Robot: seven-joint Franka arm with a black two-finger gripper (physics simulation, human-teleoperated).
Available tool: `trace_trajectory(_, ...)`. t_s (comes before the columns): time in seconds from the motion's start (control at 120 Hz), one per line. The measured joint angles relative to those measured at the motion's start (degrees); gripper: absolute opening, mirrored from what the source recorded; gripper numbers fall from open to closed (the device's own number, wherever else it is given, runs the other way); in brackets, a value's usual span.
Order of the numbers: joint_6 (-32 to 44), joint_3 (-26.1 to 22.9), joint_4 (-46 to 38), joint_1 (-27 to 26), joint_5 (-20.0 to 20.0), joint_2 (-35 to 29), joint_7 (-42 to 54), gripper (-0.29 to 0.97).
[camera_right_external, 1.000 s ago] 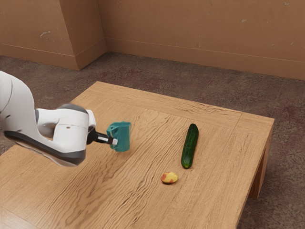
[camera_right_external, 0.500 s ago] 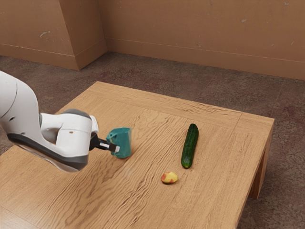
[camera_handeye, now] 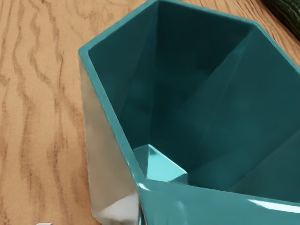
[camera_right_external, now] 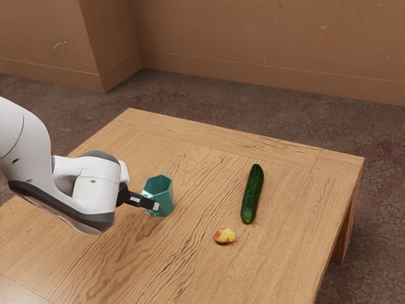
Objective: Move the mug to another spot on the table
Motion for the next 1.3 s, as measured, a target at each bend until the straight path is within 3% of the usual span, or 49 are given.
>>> trace_trajectory(0.292,-0.01,0.0,-0.08,0.0,0.0,-0.94,0.05,0.64)
trace_trajectory(0.575,0.18,0.0,-2.56,-0.02,1.39,-10.05,0.19,0.67)
trace_trajectory(0.675,-0.84,0.4,-0.89,-0.21,14.23,-13.65,0.24,0.67)
trace_trajectory(0.775,-7.63,2.54,9.67,-0.43,38.31,-15.08,-0.39,0.68)
trace_trajectory(0.867,-22.55,4.2,22.23,1.08,67.49,-15.33,-8.91,0.68)
trace_trajectory(0.908,-30.57,4.34,26.6,1.3,76.74,-15.24,-14.52,0.68)
trace_trajectory(0.95,-37.61,4.37,29.23,1.0,83.52,-15.17,-19.97,0.68)
trace_trajectory(1.008,-45.38,4.43,30.81,0.23,89.88,-15.03,-27.01,0.68)
trace_trajectory(1.083,-52.9,4.53,33.28,-0.29,94.7,-15.12,-35.05,0.68)
trace_trajectory(1.3,-67.31,4.55,39.68,0.35,99.59,-15.07,-53.42,0.68)
